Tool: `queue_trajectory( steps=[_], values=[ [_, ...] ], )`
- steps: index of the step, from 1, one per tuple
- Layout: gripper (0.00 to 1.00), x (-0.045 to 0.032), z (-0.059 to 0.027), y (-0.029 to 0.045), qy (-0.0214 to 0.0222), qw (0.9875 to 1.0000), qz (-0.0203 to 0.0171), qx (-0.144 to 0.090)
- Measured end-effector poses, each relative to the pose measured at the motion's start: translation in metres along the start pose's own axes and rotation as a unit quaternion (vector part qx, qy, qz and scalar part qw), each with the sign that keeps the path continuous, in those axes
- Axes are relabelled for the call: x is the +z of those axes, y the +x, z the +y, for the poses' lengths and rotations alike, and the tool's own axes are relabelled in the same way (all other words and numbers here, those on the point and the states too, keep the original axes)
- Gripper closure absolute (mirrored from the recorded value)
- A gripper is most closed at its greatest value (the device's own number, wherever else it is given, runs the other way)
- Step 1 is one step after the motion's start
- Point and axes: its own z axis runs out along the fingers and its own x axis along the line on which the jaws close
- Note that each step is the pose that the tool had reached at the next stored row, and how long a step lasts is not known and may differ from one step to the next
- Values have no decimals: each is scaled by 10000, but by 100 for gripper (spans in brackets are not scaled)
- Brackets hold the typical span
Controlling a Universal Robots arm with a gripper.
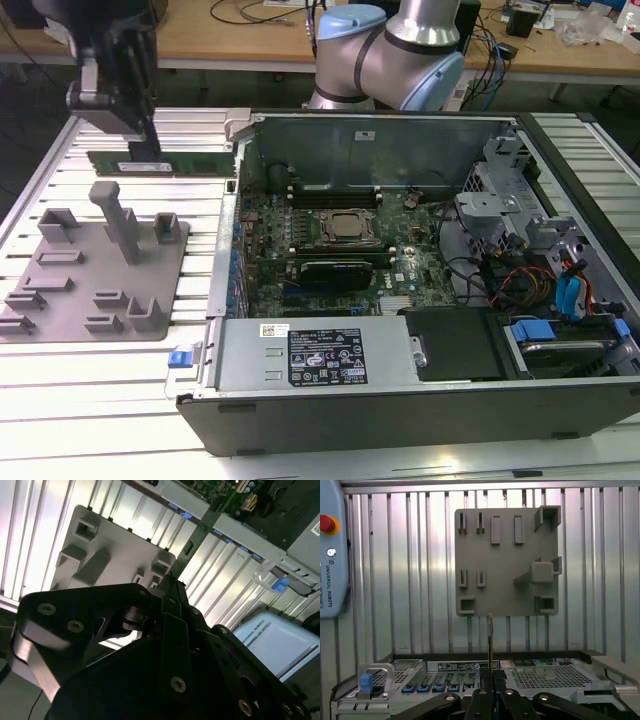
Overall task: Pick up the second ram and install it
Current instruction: 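Pick up the second ram and move it above second insertion slot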
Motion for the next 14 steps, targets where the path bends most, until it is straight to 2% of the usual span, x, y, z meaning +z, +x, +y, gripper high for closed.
queue_trajectory(
  steps=[4, 6, 10, 14],
  values=[
    [91, 27, -189, -5, 0, 10000, 0, 10],
    [91, 54, -355, -10, 0, 10000, 0, 23],
    [91, 96, -600, -17, -1, 10000, 0, 46],
    [91, 122, -771, -22, -1, 10000, 0, 60]
  ],
)
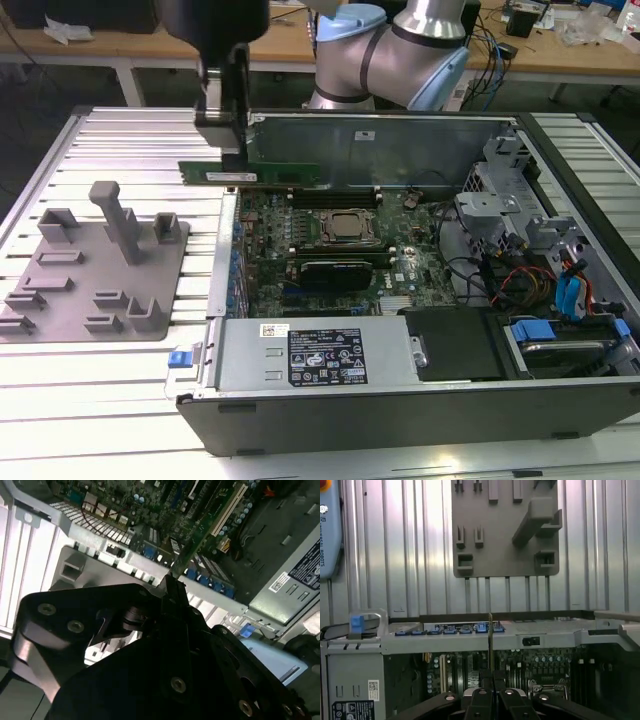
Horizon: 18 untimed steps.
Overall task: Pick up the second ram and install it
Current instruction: 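Pick up the second ram and move it above second insertion slot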
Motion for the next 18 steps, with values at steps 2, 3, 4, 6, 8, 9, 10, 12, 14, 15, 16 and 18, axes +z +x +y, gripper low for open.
queue_trajectory(
  steps=[2, 3, 4, 6, 8, 9, 10, 12, 14, 15, 16, 18],
  values=[
    [91, 20, -149, -6, -1, 10000, 1, 10],
    [91, 26, -190, -7, -1, 10000, 0, 13],
    [91, 32, -238, -9, 0, 10000, 0, 15],
    [91, 55, -427, -18, 0, 10000, 0, 26],
    [91, 69, -530, -30, 0, 10000, 0, 27],
    [91, 74, -565, -34, -1, 10000, 0, 27],
    [91, 92, -647, -49, -1, 10000, 0, 29],
    [91, 122, -742, -76, -1, 10000, 0, 28],
    [91, 149, -810, -93, -1, 10000, 0, 29],
    [91, 160, -834, -101, 0, 10000, 0, 29],
    [91, 192, -892, -125, -1, 10000, 0, 28],
    [91, 251, -970, -161, -1, 10000, 0, 29]
  ],
)
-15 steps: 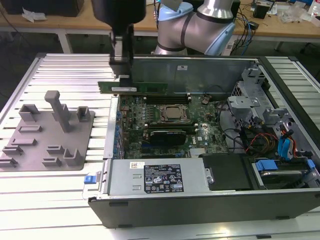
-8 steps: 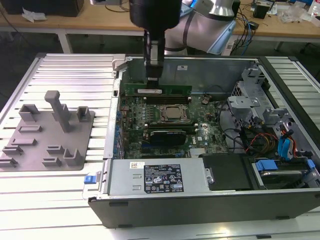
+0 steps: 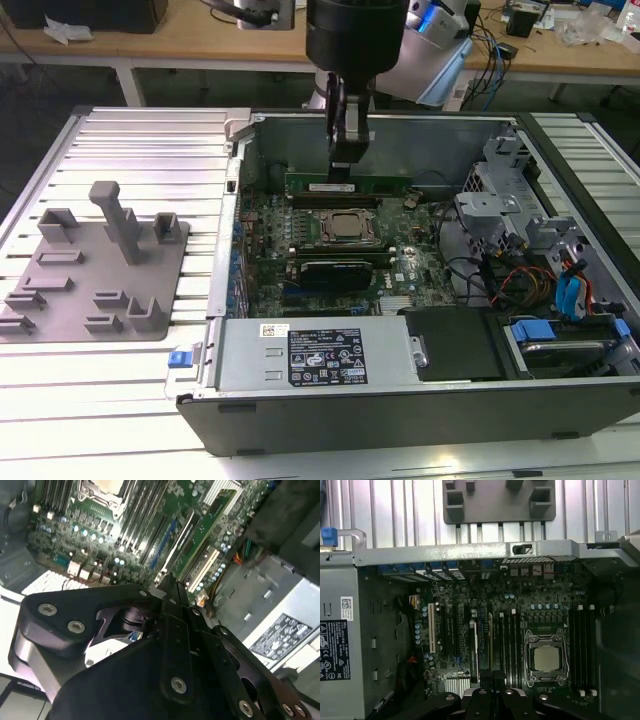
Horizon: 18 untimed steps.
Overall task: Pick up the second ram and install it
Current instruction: 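Pick up the second ram and move it above second insertion slot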
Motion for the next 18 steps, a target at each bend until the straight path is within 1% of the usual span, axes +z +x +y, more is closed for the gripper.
queue_trajectory(
  steps=[2, 4, 8, 10, 11, 12, 14, 16, 18],
  values=[
    [91, 24, -22, -19, 0, 10000, 0, 0],
    [91, 63, -41, -58, 0, 10000, -1, 0],
    [91, 116, -43, -133, 0, 10000, 0, 0],
    [91, 186, -41, -195, 0, 10000, 0, 0],
    [91, 205, -40, -208, 0, 10000, 0, 0],
    [91, 241, -39, -230, 0, 10000, 0, 0],
    [91, 277, -38, -254, 0, 10000, 0, 0],
    [91, 349, -36, -313, 0, 10000, 0, -1],
    [91, 384, -34, -351, 0, 10000, -1, 0]
  ],
)
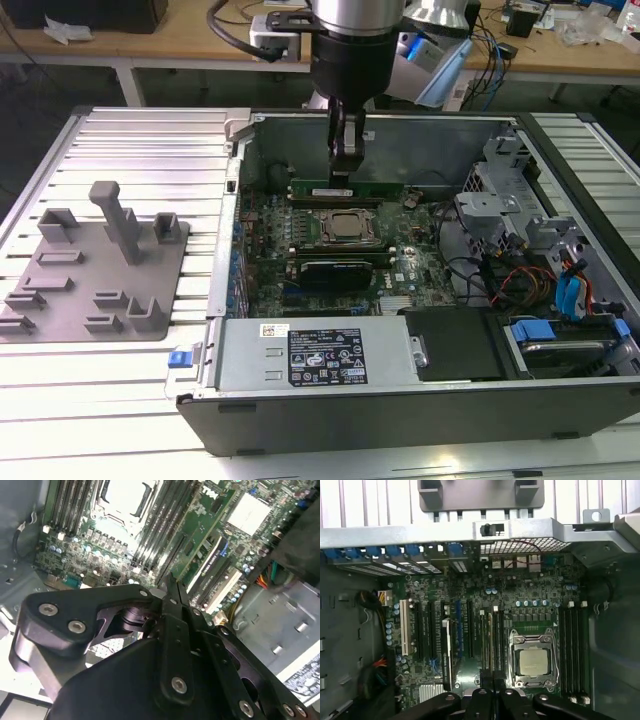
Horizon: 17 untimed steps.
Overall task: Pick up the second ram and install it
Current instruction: 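Pick up the second ram and move it above second insertion slot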
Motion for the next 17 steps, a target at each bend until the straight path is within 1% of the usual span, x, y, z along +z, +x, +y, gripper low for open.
queue_trajectory(
  steps=[3, 7, 8, 9, 11, 13, 15, 17],
  values=[
    [91, 87, 5, -116, 0, 10000, 1, 1],
    [91, 168, 9, -204, 0, 10000, 1, -1],
    [91, 197, 10, -231, 0, 10000, 0, -3],
    [91, 243, 12, -265, 0, 10000, 1, -5],
    [91, 295, 12, -272, 0, 10000, 6, -6],
    [91, 322, 12, -272, 0, 10000, 7, -6],
    [91, 372, 12, -273, 0, 10000, 8, -6],
    [91, 397, 9, -244, 1, 10000, 8, -5]
  ],
)
